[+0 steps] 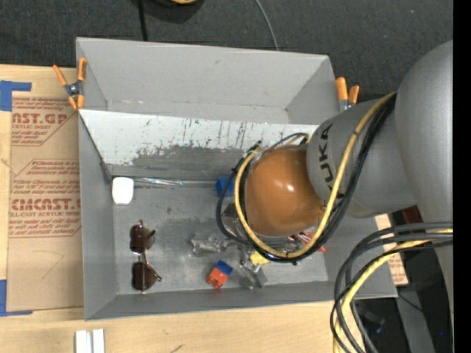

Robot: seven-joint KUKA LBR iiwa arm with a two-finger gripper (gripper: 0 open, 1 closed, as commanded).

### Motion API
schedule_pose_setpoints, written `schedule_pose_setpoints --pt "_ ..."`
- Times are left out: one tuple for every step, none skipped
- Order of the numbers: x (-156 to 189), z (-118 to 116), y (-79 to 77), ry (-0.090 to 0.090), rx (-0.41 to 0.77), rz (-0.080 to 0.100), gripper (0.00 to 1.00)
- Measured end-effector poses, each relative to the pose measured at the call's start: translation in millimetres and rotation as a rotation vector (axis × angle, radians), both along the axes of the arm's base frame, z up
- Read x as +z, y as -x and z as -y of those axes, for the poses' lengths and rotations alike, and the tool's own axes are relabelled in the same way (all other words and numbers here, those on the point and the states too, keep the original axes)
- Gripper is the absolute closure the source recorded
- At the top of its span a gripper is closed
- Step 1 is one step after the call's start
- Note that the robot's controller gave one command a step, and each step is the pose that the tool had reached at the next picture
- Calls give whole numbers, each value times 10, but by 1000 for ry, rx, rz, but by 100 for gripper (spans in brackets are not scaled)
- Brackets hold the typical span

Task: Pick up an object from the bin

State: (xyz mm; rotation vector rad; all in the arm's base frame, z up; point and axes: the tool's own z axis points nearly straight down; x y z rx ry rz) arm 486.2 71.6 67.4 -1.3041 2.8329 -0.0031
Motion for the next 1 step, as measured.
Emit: schedule_pose_setpoints --pt "160 -105 30 4 138 -5 0"
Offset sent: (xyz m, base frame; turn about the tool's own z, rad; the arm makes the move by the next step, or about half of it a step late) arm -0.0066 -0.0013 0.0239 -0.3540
